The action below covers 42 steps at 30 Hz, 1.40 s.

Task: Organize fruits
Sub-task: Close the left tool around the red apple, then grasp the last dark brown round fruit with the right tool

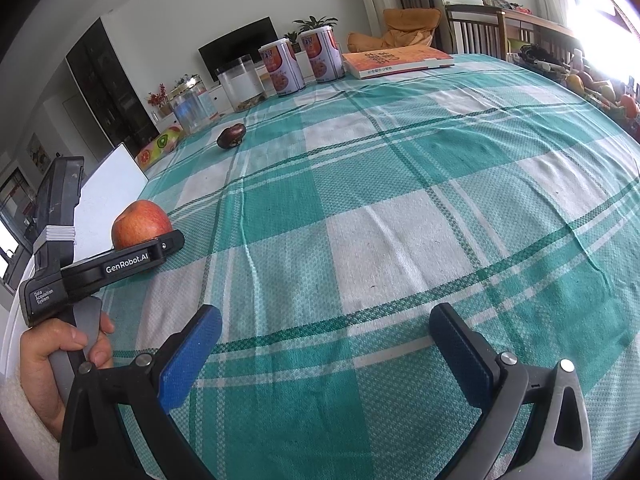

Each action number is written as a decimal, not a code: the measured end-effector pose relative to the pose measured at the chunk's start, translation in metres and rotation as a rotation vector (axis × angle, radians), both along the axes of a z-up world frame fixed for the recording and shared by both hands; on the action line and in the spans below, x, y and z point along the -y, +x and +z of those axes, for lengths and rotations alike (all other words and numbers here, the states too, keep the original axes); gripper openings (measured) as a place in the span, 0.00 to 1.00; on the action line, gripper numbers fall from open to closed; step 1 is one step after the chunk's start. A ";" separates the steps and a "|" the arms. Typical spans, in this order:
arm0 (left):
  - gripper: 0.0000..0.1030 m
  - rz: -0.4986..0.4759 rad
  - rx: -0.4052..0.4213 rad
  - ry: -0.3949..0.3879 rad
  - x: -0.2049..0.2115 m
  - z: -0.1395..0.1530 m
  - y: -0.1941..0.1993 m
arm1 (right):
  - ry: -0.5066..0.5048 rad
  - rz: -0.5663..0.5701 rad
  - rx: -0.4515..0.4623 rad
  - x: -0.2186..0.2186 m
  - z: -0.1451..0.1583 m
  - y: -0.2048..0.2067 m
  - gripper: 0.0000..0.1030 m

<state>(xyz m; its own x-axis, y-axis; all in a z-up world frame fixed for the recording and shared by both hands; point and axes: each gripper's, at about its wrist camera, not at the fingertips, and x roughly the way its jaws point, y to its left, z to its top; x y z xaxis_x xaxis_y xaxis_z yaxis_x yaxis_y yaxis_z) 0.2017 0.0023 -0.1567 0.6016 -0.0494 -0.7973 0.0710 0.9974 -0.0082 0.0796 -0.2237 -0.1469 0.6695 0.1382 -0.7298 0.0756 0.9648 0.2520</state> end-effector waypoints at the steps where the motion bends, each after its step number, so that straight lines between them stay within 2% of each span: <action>1: 0.93 0.001 -0.001 -0.001 -0.001 0.000 -0.001 | -0.002 0.000 0.000 -0.001 0.000 0.000 1.00; 26: 0.94 0.000 -0.001 0.007 0.000 0.000 -0.001 | -0.074 0.008 -0.027 -0.009 -0.003 0.004 1.00; 31: 0.94 0.000 -0.001 0.007 0.000 0.000 -0.001 | -0.022 0.038 -0.063 -0.002 0.001 0.004 1.00; 33: 0.94 0.001 -0.001 0.007 0.001 0.000 -0.001 | 0.004 0.042 -0.096 0.006 0.008 0.018 1.00; 34: 0.94 0.001 -0.001 0.007 0.000 0.000 -0.001 | -0.011 0.044 -0.084 0.010 0.014 0.029 1.00; 37: 0.94 0.001 -0.001 0.007 0.000 0.000 -0.001 | -0.151 0.079 0.008 0.010 0.034 0.081 1.00; 39: 0.94 0.001 -0.001 0.007 0.000 0.000 -0.001 | -0.221 0.152 0.037 -0.001 0.036 0.126 1.00; 42: 0.94 0.001 -0.001 0.007 0.000 0.000 -0.001 | -0.164 0.284 0.019 -0.028 0.030 0.192 0.98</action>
<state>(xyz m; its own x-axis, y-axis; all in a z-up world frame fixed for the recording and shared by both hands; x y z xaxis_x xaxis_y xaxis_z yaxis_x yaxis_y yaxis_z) 0.2009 0.0020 -0.1567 0.6010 -0.0435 -0.7981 0.0702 0.9975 -0.0015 0.2711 -0.1957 -0.1174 0.6347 0.2034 -0.7455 -0.2060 0.9744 0.0904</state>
